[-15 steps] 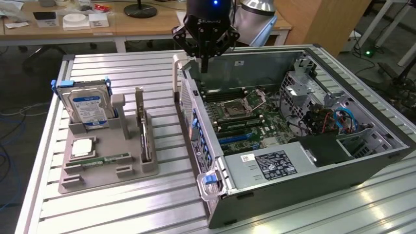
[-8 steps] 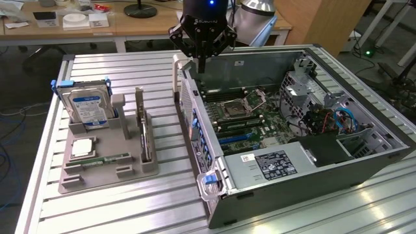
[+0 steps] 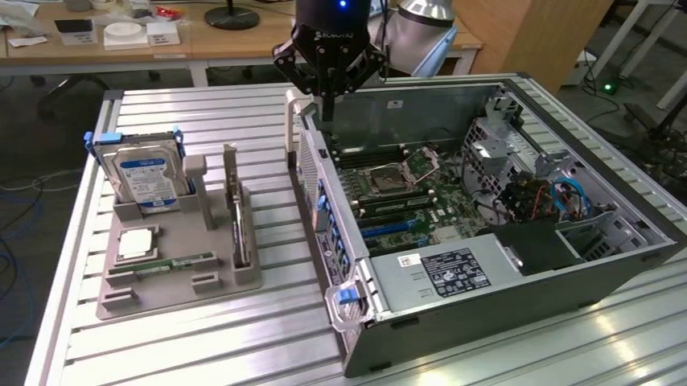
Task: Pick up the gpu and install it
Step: 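Reach for the gpu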
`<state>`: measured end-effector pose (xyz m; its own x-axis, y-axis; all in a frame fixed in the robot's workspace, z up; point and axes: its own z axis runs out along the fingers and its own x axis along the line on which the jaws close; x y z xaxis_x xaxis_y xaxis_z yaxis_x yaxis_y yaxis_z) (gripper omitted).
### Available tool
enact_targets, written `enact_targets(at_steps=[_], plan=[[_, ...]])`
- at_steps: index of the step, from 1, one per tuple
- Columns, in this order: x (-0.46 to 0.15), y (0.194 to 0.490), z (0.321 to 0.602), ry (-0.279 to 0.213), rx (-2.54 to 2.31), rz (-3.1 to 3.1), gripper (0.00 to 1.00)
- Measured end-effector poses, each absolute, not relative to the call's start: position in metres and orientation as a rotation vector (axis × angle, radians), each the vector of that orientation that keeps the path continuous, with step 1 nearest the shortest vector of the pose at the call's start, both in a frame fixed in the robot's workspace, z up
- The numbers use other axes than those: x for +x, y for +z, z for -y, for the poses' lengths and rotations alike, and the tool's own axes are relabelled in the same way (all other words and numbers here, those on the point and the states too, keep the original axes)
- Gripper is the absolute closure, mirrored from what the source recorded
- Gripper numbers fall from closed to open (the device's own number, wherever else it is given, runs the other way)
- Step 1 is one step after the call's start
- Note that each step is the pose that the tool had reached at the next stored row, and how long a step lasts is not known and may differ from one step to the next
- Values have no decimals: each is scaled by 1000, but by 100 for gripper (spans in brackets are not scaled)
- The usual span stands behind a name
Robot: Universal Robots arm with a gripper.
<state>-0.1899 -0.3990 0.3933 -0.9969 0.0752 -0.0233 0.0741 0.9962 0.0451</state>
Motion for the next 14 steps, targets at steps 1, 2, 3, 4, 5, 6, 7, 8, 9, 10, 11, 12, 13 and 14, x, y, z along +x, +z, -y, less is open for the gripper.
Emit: enact_targets(at_steps=[1, 2, 3, 4, 5, 6, 7, 8, 9, 10, 11, 12, 13, 14], plan=[[-191, 393, 399, 69, 117, -3114, 89], [-192, 393, 399, 69, 117, -3114, 89], [-192, 393, 399, 69, 117, -3114, 89], [-193, 393, 399, 69, 117, -3114, 89], [-194, 393, 399, 69, 117, -3114, 89], [-195, 393, 399, 69, 117, -3114, 89], [-196, 393, 399, 69, 117, -3114, 89], [-197, 393, 399, 69, 117, -3114, 89], [-197, 393, 399, 69, 117, -3114, 89], [-198, 393, 399, 69, 117, -3114, 89], [-199, 393, 399, 69, 117, -3114, 89], [-200, 393, 399, 69, 117, -3114, 89], [-202, 393, 399, 69, 117, -3114, 89], [-203, 393, 399, 69, 116, -3114, 89]])
